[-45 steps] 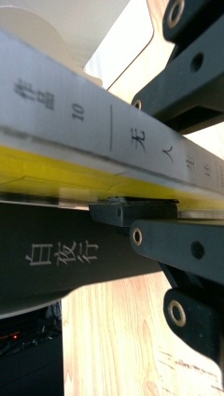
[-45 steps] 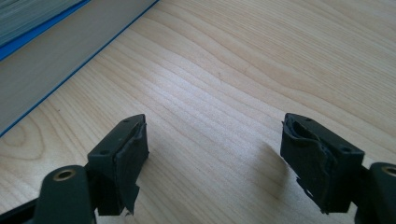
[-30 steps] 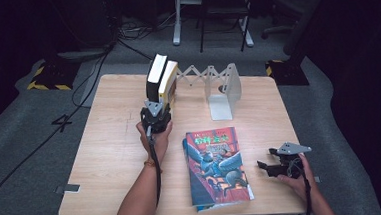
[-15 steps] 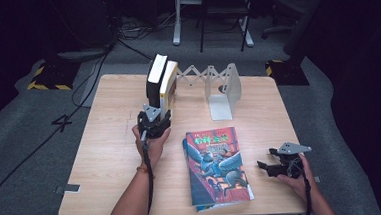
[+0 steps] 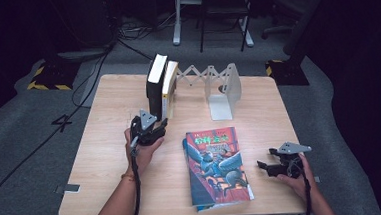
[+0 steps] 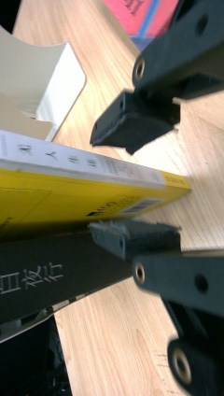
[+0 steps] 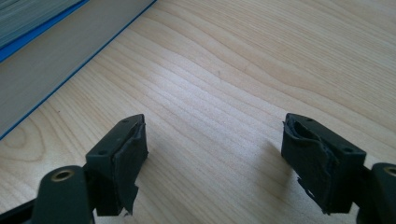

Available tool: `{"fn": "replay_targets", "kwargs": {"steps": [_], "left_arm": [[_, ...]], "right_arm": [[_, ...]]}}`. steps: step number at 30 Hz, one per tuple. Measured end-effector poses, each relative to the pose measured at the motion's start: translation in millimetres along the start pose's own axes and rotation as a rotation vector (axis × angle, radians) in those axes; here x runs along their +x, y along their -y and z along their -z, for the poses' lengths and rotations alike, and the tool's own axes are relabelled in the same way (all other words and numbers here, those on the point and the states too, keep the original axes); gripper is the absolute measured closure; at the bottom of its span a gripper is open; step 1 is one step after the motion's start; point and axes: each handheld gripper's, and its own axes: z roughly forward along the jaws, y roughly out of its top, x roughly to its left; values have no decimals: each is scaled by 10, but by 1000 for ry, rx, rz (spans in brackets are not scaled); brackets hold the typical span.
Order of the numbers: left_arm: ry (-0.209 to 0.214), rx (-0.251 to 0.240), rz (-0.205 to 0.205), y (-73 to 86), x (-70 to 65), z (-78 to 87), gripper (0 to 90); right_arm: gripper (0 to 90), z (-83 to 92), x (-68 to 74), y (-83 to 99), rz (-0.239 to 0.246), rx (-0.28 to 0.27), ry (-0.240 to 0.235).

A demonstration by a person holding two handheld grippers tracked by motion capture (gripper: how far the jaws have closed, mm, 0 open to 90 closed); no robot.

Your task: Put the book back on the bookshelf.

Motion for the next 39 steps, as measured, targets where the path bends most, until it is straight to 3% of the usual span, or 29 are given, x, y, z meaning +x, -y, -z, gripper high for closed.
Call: {"fn": "replay_targets", "kwargs": {"steps": [4,7,9,12,16,28,39], "left_arm": [[27,12,0,37,6,-44,664],[-1,26,-19,28,-31,-83,721],[10,25,-11,18,-33,-102,712],[-7,28,-30,4,-60,-123,719],[-15,33,-22,-28,-63,-167,725],[-44,45,64,-144,-25,-359,733],[-74,64,63,-226,-2,-465,734]], "right_arm": [[227,-1,0,0,0,0,1],[227,0,2,0,1,-1,2],[227,-1,0,0,0,0,0],[227,-1,-1,0,-1,1,-1],[227,-1,-3,0,-3,1,-2],[227,-2,-3,0,-3,1,-2],[227,-1,-2,-1,-2,1,-3]]}}
